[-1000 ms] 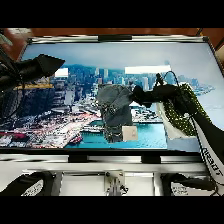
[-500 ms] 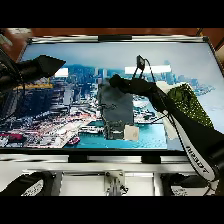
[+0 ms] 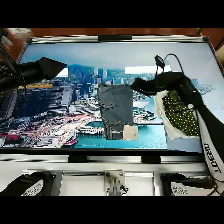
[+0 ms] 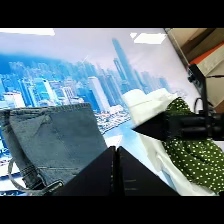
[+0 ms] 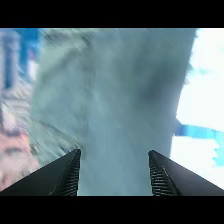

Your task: Fold the shirts.

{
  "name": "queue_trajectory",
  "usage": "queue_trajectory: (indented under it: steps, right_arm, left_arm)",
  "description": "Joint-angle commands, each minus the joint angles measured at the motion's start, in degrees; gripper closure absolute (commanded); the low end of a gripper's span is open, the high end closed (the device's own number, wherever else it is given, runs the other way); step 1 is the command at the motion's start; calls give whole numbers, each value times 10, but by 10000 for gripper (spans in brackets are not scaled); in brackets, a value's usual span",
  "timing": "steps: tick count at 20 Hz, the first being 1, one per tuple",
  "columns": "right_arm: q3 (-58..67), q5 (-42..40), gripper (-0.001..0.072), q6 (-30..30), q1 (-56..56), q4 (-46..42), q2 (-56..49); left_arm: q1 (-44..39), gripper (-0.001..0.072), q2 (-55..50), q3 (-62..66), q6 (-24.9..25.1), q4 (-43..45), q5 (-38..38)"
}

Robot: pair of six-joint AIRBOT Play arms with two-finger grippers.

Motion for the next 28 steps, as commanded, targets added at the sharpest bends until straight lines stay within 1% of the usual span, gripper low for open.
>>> queue_trajectory:
  steps: [1, 3, 4, 5, 7, 8, 9, 12, 14, 15, 17, 18, 19, 20, 22, 24, 26, 28]
  right_arm:
    - [-49, -184, 158, -9, -67, 3, 34]
    - [-150, -153, 158, 7, -69, -2, 100]
    - [-209, -130, 157, 29, -68, 5, 136]
    - [-272, -103, 157, 46, -68, 35, 176]
    - [-384, -39, 158, 62, -64, 124, 256]
    - [-424, 1, 146, 85, -58, 153, 294]
    - [-457, 38, 42, 119, -41, 166, 330]
    - [-497, 103, 42, 220, 45, 158, 396]
    - [-498, 161, 42, 289, 124, 152, 399]
    - [-498, 189, 42, 335, 163, 127, 393]
    - [-498, 219, 42, 452, 238, 49, 367]
    - [-498, 242, 42, 495, 272, 12, 355]
    - [-498, 274, 42, 527, 299, -17, 346]
    - [-498, 306, 42, 576, 324, -43, 336]
    - [-498, 325, 42, 675, 353, -101, 319]
    - [-498, 323, 42, 736, 380, -160, 306]
    - [-498, 350, 42, 799, 394, -226, 297]
    - [-498, 356, 42, 853, 394, -273, 287]
  left_arm:
    - [1, 659, 0, 0, 0, 53, -2]
    - [1, 659, 0, 0, 0, 93, -19]
    - [1, 659, 0, 0, 0, 113, -35]
    - [1, 659, 0, -1, 0, 128, -49]
    - [1, 658, 0, -12, 0, 138, -61]
    - [1, 658, 0, -20, 0, 137, -61]
    - [1, 658, 0, -26, 0, 137, -61]
    - [1, 658, 0, -31, 0, 137, -60]
    - [1, 659, 0, -31, 0, 138, -58]
    - [1, 658, 0, -31, 0, 137, -55]
    - [1, 658, 0, -31, 0, 137, -46]
    - [1, 658, 0, -31, 0, 137, -42]
    - [1, 658, 0, -31, 0, 138, -42]
    - [1, 658, 0, -31, 0, 138, -42]
    - [1, 658, 0, -31, 0, 137, -41]
    - [1, 658, 0, -31, 0, 137, -40]
    - [1, 658, 0, -31, 0, 137, -40]
    - [1, 658, 0, -31, 0, 137, -40]
